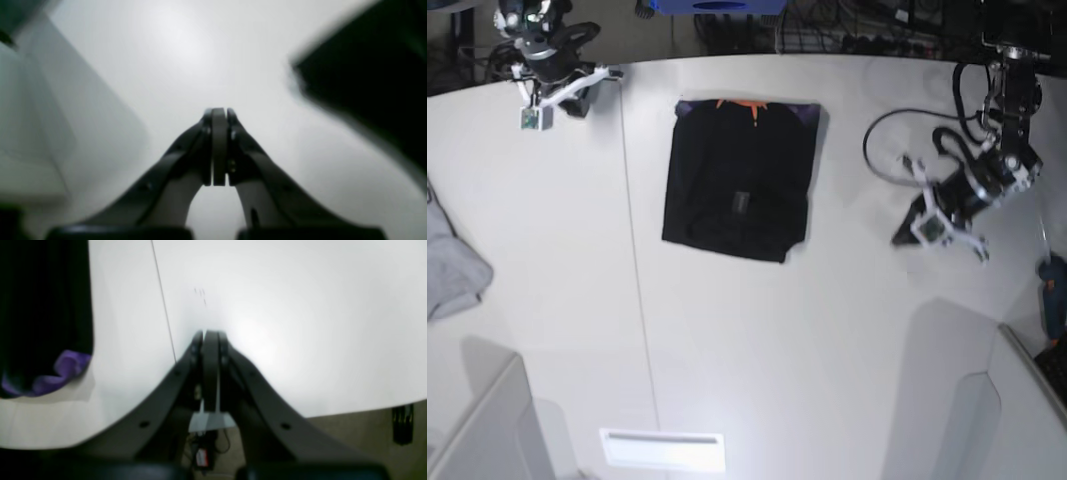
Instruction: Fold the T-shirt properly
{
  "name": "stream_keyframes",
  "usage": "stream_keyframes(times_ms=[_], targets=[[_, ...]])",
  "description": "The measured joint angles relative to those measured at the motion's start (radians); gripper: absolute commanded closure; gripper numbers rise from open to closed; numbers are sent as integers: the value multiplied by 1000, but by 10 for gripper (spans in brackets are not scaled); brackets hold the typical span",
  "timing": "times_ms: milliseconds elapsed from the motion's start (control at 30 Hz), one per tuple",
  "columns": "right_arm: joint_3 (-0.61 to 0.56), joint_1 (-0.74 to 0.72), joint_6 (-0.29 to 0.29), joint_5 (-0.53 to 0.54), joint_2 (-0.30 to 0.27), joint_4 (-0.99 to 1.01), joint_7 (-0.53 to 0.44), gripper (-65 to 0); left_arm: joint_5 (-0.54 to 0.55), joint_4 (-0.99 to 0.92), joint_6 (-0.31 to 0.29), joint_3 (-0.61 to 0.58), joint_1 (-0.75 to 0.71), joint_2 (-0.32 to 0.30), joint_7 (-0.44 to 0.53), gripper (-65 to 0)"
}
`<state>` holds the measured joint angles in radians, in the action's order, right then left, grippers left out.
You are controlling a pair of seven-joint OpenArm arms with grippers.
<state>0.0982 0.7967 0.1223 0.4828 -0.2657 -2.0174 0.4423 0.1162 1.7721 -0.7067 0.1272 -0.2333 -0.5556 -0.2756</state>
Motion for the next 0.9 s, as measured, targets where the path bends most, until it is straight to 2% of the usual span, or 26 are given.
stream_keyframes(times_ms=[133, 233, 333, 400, 533, 633, 767, 833, 900], targets=[[-8, 122, -4, 3, -25, 4, 17, 0, 21, 9, 5, 146, -237, -6, 124, 0], [-6, 202, -1, -3, -52, 4, 13, 0, 15, 23, 16, 266, -401, 9, 144, 0], [-35, 253, 0, -2, -92, 3, 35, 0, 12, 44, 19, 343, -538, 92, 140, 0], [-82, 264, -4, 3, -129, 5, 129, 0, 13, 51, 5, 370, -610, 154, 151, 0], [-205, 220, -2, -3, -229, 8, 232, 0, 9, 47, 19, 420, -696, 276, 147, 0], [-348, 157, -3, -6, -316, 36, 238, 0, 13, 21, 16, 419, -724, 344, 156, 0], [-584, 55, -5, -7, -399, 116, 239, 0, 13, -113, 13, 415, -721, 402, 164, 0], [-682, 5, -3, -8, -403, 172, 243, 0, 2, -222, 16, 415, -717, 404, 237, 0], [-754, -49, -4, 2, -396, 241, 236, 0, 14, -353, 20, 404, -716, 399, 369, 0]])
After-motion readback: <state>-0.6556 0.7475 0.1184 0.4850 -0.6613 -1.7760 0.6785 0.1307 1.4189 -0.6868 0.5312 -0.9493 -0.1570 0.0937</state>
